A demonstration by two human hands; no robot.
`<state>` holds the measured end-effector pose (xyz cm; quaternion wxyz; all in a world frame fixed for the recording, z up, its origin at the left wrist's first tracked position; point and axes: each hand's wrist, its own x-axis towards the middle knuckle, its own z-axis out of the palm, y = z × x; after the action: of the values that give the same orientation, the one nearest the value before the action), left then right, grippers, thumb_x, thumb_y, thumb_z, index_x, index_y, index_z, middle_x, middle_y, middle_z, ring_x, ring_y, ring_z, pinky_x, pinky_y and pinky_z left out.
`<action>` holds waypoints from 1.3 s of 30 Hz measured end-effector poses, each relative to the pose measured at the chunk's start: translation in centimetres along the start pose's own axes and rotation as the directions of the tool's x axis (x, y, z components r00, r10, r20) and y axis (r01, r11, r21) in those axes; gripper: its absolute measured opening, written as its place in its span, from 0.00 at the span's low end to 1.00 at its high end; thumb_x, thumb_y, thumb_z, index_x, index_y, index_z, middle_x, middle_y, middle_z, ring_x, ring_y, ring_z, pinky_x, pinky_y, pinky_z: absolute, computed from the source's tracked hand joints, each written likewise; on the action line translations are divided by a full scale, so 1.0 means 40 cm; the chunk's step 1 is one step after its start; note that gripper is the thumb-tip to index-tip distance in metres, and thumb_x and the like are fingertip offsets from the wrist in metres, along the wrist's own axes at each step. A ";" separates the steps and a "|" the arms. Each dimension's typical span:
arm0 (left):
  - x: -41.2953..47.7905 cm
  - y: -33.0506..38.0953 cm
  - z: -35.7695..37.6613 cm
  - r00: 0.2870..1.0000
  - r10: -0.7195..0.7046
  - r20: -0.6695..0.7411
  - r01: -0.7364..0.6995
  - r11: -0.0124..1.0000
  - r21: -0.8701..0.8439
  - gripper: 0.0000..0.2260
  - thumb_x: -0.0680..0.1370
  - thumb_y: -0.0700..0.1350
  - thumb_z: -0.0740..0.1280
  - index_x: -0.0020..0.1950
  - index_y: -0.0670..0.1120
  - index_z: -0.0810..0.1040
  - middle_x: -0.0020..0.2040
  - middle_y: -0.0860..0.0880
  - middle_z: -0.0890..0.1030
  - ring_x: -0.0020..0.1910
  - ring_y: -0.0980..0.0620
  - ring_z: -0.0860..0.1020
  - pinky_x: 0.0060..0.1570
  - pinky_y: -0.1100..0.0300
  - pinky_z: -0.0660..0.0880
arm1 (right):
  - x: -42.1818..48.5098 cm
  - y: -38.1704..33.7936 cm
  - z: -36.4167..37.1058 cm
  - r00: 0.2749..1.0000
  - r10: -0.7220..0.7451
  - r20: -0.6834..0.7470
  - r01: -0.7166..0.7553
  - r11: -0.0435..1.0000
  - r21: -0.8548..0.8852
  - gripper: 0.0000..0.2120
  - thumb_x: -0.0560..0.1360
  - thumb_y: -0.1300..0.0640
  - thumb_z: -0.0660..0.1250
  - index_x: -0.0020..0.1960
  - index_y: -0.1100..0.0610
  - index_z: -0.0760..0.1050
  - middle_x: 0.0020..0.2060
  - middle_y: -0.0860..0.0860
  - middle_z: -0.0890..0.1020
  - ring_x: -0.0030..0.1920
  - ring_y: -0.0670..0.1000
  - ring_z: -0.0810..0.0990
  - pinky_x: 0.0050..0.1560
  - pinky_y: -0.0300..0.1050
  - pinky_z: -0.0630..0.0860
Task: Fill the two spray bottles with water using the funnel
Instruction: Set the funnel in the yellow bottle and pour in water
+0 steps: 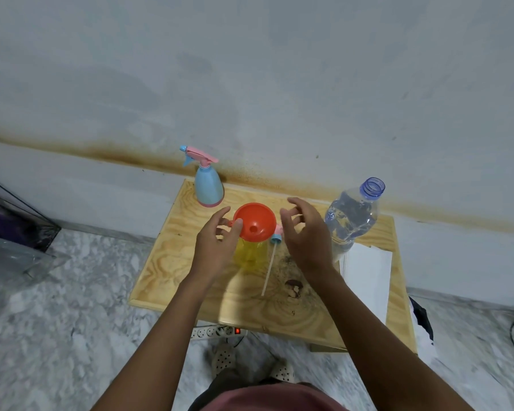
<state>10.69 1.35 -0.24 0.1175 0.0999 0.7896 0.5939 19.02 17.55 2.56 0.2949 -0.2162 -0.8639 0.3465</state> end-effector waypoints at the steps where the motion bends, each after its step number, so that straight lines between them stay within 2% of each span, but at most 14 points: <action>1: 0.004 0.001 0.007 1.000 0.001 -0.016 -0.001 1.000 0.024 0.18 0.80 0.52 0.66 0.70 0.51 0.75 0.49 0.54 0.78 0.47 0.55 0.77 0.41 0.69 0.71 | -0.016 0.000 -0.018 0.994 -0.049 -0.100 0.050 0.999 0.011 0.15 0.78 0.51 0.66 0.62 0.56 0.75 0.45 0.51 0.80 0.40 0.43 0.75 0.39 0.38 0.75; 4: 0.008 0.007 0.020 0.999 0.009 -0.043 -0.006 0.997 0.075 0.16 0.81 0.49 0.66 0.68 0.51 0.77 0.47 0.52 0.79 0.42 0.56 0.76 0.37 0.73 0.71 | -0.061 0.028 -0.071 0.897 -0.178 -0.404 0.172 0.984 -0.051 0.15 0.76 0.53 0.68 0.59 0.56 0.70 0.46 0.53 0.74 0.44 0.46 0.72 0.43 0.38 0.71; 6: 0.009 0.010 0.024 0.998 0.012 -0.055 -0.007 0.996 0.088 0.14 0.81 0.47 0.66 0.67 0.50 0.78 0.46 0.51 0.79 0.40 0.56 0.75 0.36 0.76 0.71 | -0.068 0.072 -0.094 0.830 -0.139 -0.540 0.109 0.990 -0.088 0.23 0.73 0.52 0.71 0.62 0.58 0.67 0.53 0.55 0.72 0.50 0.53 0.73 0.49 0.46 0.74; 7: 0.009 0.012 0.025 0.998 0.012 -0.062 -0.006 0.996 0.090 0.14 0.81 0.46 0.65 0.66 0.49 0.78 0.46 0.51 0.80 0.39 0.56 0.75 0.36 0.76 0.71 | -0.065 0.097 -0.102 0.823 -0.091 -0.561 0.045 0.994 -0.095 0.28 0.72 0.50 0.73 0.66 0.59 0.65 0.57 0.57 0.71 0.55 0.57 0.73 0.52 0.52 0.76; 9: 0.010 0.015 0.028 0.997 0.007 -0.072 0.000 0.996 0.091 0.13 0.81 0.46 0.65 0.65 0.48 0.79 0.44 0.50 0.79 0.38 0.56 0.74 0.36 0.76 0.70 | -0.050 0.130 -0.115 0.872 0.041 -0.488 -0.069 0.997 -0.039 0.40 0.70 0.43 0.74 0.72 0.58 0.60 0.65 0.62 0.68 0.66 0.60 0.69 0.61 0.55 0.75; 12: 0.011 0.019 0.032 0.997 -0.005 -0.081 0.013 0.996 0.087 0.13 0.81 0.46 0.65 0.65 0.48 0.80 0.43 0.51 0.79 0.39 0.55 0.75 0.38 0.72 0.71 | -0.016 0.146 -0.131 0.942 0.206 -0.265 -0.166 0.972 0.168 0.47 0.67 0.40 0.75 0.77 0.52 0.55 0.71 0.57 0.65 0.72 0.52 0.67 0.66 0.51 0.72; 15: 0.013 0.022 0.034 0.996 -0.017 -0.090 0.024 0.997 0.080 0.13 0.81 0.47 0.65 0.64 0.48 0.80 0.45 0.51 0.80 0.42 0.53 0.77 0.42 0.64 0.75 | 0.007 0.162 -0.136 0.949 0.238 -0.205 -0.173 0.941 0.291 0.44 0.68 0.44 0.76 0.76 0.48 0.57 0.71 0.53 0.69 0.70 0.52 0.72 0.65 0.58 0.75; 19: 0.016 0.021 0.040 0.995 -0.039 -0.095 0.045 0.997 0.062 0.12 0.81 0.48 0.65 0.63 0.49 0.80 0.47 0.54 0.80 0.44 0.47 0.81 0.50 0.48 0.81 | 0.016 0.168 -0.131 0.947 0.241 -0.210 -0.153 0.918 0.365 0.42 0.68 0.46 0.76 0.75 0.51 0.59 0.69 0.53 0.72 0.68 0.50 0.73 0.65 0.55 0.76; 25: 0.017 0.018 0.044 0.994 -0.038 -0.101 0.043 0.998 0.054 0.11 0.82 0.47 0.64 0.63 0.51 0.80 0.46 0.54 0.80 0.47 0.47 0.81 0.51 0.44 0.81 | 0.027 0.171 -0.126 0.949 0.222 -0.224 -0.135 0.927 0.349 0.35 0.70 0.45 0.73 0.72 0.47 0.61 0.66 0.54 0.74 0.65 0.53 0.76 0.61 0.59 0.78; 29: 0.020 0.015 0.044 0.993 -0.048 -0.105 0.052 0.998 0.028 0.12 0.81 0.47 0.65 0.65 0.53 0.79 0.44 0.54 0.79 0.48 0.46 0.80 0.51 0.43 0.81 | 0.037 0.159 -0.133 0.970 0.179 -0.166 -0.119 0.940 0.320 0.38 0.69 0.42 0.72 0.74 0.53 0.62 0.66 0.49 0.74 0.65 0.50 0.75 0.62 0.54 0.78; 32: 0.023 0.011 0.043 0.994 -0.049 -0.102 0.049 0.999 0.004 0.13 0.81 0.46 0.66 0.65 0.55 0.79 0.41 0.53 0.78 0.48 0.43 0.81 0.51 0.43 0.82 | 0.044 0.138 -0.145 0.988 0.083 -0.128 -0.042 0.954 0.296 0.36 0.69 0.42 0.71 0.73 0.48 0.62 0.65 0.47 0.74 0.63 0.46 0.76 0.60 0.47 0.78; 34: 0.025 0.007 0.043 0.993 -0.053 -0.104 0.052 0.999 -0.013 0.12 0.81 0.46 0.66 0.63 0.57 0.80 0.41 0.53 0.79 0.48 0.43 0.81 0.50 0.42 0.82 | 0.054 0.124 -0.154 0.997 0.012 -0.072 0.008 0.959 0.282 0.35 0.70 0.42 0.71 0.72 0.48 0.63 0.64 0.47 0.76 0.62 0.46 0.78 0.57 0.43 0.78; 37: 0.027 0.004 0.044 0.992 -0.061 -0.115 0.058 0.998 -0.032 0.11 0.80 0.46 0.67 0.61 0.57 0.81 0.43 0.54 0.81 0.48 0.44 0.81 0.50 0.42 0.82 | 0.072 0.098 -0.167 0.996 -0.069 0.056 0.051 0.959 0.277 0.34 0.71 0.45 0.73 0.71 0.55 0.66 0.61 0.38 0.75 0.59 0.32 0.75 0.56 0.29 0.74; 39: 0.028 0.004 0.045 0.990 -0.066 -0.122 0.061 0.997 -0.041 0.11 0.80 0.46 0.67 0.61 0.55 0.82 0.43 0.54 0.81 0.48 0.44 0.82 0.50 0.42 0.82 | 0.083 0.083 -0.172 0.979 -0.095 0.178 0.042 0.959 0.281 0.31 0.72 0.50 0.74 0.70 0.52 0.65 0.59 0.32 0.72 0.57 0.26 0.73 0.53 0.23 0.71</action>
<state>10.16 3.39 -0.65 0.0893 0.0358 0.7869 0.6095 21.68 24.92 5.37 0.2503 -0.1087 -0.8385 0.4717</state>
